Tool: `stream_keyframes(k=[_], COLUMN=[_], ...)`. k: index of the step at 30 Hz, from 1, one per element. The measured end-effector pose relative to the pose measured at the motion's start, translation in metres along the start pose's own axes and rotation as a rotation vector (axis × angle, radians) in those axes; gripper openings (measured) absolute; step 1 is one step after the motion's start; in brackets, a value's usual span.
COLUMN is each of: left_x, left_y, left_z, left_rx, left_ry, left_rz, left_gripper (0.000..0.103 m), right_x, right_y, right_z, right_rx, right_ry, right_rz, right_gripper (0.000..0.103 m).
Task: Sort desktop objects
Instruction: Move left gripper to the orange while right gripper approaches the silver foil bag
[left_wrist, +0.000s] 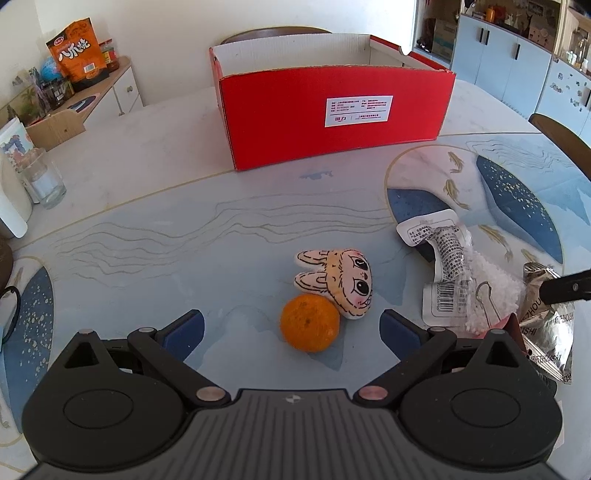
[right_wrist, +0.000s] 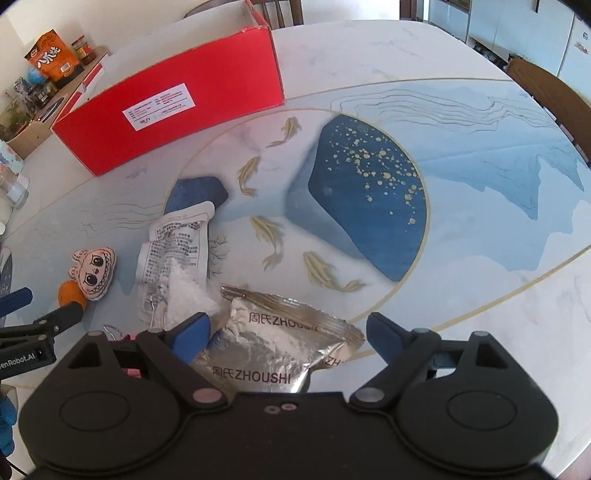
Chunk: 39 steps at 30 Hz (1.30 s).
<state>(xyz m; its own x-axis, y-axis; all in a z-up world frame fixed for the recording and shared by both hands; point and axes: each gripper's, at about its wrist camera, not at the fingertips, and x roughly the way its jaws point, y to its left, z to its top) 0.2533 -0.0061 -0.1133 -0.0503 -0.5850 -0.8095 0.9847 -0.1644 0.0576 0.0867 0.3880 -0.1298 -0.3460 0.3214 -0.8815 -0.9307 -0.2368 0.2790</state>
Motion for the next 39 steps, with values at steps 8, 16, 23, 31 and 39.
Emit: stream_keyframes(k=[8,16,23,31,39], left_x=[0.006,0.008,0.014,0.021,0.021], left_y=[0.002,0.004,0.006,0.015,0.018], left_z=[0.001,0.002,0.002,0.001,0.0], left_rx=[0.011,0.008,0.013,-0.008,-0.008], left_ry=[0.009,0.005,0.017,0.039,0.049], left_rz=[-0.022,-0.043,-0.062,-0.065,-0.067], left_gripper=[0.102,0.102,0.101,0.098,0.076], right_x=[0.008,0.0,0.004,0.015,0.015], right_y=[0.0,-0.009,-0.01,-0.006,0.005], right_z=[-0.005,-0.007,-0.012,-0.012,-0.01], right_rx=[0.067,0.148,0.192,0.201,0.103], right_ry=[0.037,0.056,0.094,0.103,0.097], right_rz=[-0.003,-0.006,0.018,0.032,0.004], right_gripper=[0.095,0.095,0.097,0.097,0.078])
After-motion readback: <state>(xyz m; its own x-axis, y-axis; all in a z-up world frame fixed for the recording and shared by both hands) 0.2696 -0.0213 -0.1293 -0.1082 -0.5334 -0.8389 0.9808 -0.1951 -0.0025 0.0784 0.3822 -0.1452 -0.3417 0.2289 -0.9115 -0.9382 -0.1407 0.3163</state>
